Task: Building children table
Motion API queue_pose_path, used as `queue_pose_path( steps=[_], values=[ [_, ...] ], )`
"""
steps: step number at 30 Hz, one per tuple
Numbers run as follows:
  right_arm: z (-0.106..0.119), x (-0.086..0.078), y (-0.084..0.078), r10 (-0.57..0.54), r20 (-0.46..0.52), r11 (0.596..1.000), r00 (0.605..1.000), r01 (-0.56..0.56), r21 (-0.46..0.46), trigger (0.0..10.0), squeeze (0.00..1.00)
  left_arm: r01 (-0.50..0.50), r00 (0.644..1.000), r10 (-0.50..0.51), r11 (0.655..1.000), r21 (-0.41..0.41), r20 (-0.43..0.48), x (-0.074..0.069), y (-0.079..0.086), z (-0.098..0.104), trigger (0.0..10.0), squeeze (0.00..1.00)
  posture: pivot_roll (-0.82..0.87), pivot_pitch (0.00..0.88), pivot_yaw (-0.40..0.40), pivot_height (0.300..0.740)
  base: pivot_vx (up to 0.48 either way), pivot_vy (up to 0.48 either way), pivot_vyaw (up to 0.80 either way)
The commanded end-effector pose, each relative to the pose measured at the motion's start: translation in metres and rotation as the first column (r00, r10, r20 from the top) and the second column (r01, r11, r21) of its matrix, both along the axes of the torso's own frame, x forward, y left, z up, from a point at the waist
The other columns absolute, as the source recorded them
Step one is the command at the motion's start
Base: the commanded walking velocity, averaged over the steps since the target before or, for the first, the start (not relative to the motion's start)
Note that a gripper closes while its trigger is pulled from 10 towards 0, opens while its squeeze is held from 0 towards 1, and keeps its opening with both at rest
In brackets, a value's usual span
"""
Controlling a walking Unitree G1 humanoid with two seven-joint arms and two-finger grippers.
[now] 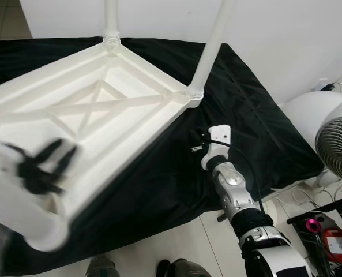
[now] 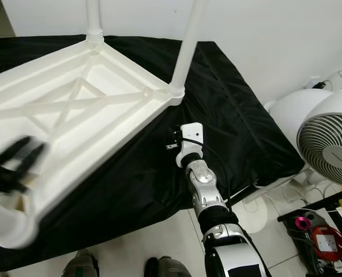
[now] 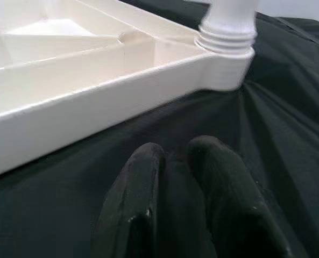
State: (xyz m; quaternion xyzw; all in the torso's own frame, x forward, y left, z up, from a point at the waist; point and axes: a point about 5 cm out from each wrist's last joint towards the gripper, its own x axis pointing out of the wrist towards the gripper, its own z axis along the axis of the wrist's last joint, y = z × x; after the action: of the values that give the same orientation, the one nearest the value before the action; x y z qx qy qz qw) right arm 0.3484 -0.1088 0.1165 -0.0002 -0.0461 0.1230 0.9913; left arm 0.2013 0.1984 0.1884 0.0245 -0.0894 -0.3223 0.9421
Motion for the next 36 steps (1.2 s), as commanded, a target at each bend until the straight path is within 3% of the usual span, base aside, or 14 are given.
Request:
queue_pose_path(
  steps=[1,2,3,5,12,14,16,24,26,30,36],
  values=[
    [-0.006,0.003,-0.012,-0.082,-0.050,0.997,0.995,0.081,-0.012,10.0,0.00,0.107,0.994,-0.108,0.993,-0.039,0.000,-0.002,-0.027,0.000,10.0,0.00,0.11,0.123,-0.119,0.740,0.000,0.000,0.00],
    [-0.004,0.007,-0.014,-0.111,-0.060,0.994,0.992,0.110,-0.016,10.0,0.00,0.143,0.990,-0.143,0.988,-0.063,-0.001,0.001,-0.040,-0.001,10.0,0.00,0.09,0.126,-0.105,0.740,0.000,0.000,0.00],
    [-0.004,0.007,-0.014,-0.111,-0.060,0.994,0.992,0.110,-0.016,10.0,0.00,0.143,0.990,-0.143,0.988,-0.063,-0.001,0.001,-0.040,-0.001,10.0,0.00,0.09,0.126,-0.105,0.740,0.000,0.000,0.00],
    [0.000,0.013,-0.014,-0.137,-0.072,0.991,0.988,0.137,-0.004,10.0,0.00,0.189,0.982,-0.190,0.979,-0.077,0.000,0.004,-0.057,-0.002,10.0,0.00,0.09,0.130,-0.100,0.740,0.000,0.000,0.00],
    [0.006,0.019,-0.007,-0.109,-0.085,0.994,0.990,0.111,0.014,10.0,0.00,0.254,0.967,-0.255,0.962,-0.098,-0.001,0.008,-0.073,0.001,10.0,0.00,0.07,0.136,-0.082,0.740,0.000,0.000,0.00],
    [0.011,0.024,-0.002,-0.076,-0.089,0.997,0.993,0.078,0.018,10.0,0.00,0.360,0.933,-0.360,0.931,-0.068,0.003,0.008,-0.086,0.006,10.0,0.00,0.06,0.137,-0.075,0.740,0.000,0.000,0.00],
    [0.014,0.028,0.002,-0.063,-0.109,0.997,0.992,0.067,0.031,10.0,0.00,0.388,0.921,-0.389,0.920,-0.044,-0.005,0.014,-0.095,0.008,10.0,0.00,0.03,0.134,-0.066,0.740,0.000,0.000,0.00],
    [0.018,0.035,0.013,-0.018,-0.143,1.000,0.989,0.020,0.010,10.0,0.00,0.394,0.919,-0.393,0.919,-0.009,0.014,0.021,-0.105,0.012,10.0,0.00,0.01,0.136,-0.055,0.740,0.000,0.000,0.00],
    [0.021,0.036,0.028,0.079,-0.156,0.997,0.985,-0.081,-0.006,10.0,0.00,0.372,0.928,-0.371,0.928,0.031,-0.026,0.032,-0.106,0.008,10.0,0.00,0.01,0.151,-0.060,0.740,0.000,0.000,0.00],
    [0.023,0.036,0.032,0.112,-0.155,0.993,0.981,-0.115,-0.006,10.0,0.00,0.369,0.929,-0.368,0.928,0.039,-0.031,0.035,-0.107,0.008,10.0,0.00,0.01,0.154,-0.059,0.740,0.000,0.000,0.00],
    [0.038,0.039,0.052,0.198,-0.112,0.979,0.974,-0.203,-0.029,10.0,0.00,0.387,0.922,-0.387,0.921,0.047,-0.021,0.036,-0.114,0.014,10.0,0.00,0.00,0.166,-0.040,0.740,0.000,0.000,0.00]
  ],
)
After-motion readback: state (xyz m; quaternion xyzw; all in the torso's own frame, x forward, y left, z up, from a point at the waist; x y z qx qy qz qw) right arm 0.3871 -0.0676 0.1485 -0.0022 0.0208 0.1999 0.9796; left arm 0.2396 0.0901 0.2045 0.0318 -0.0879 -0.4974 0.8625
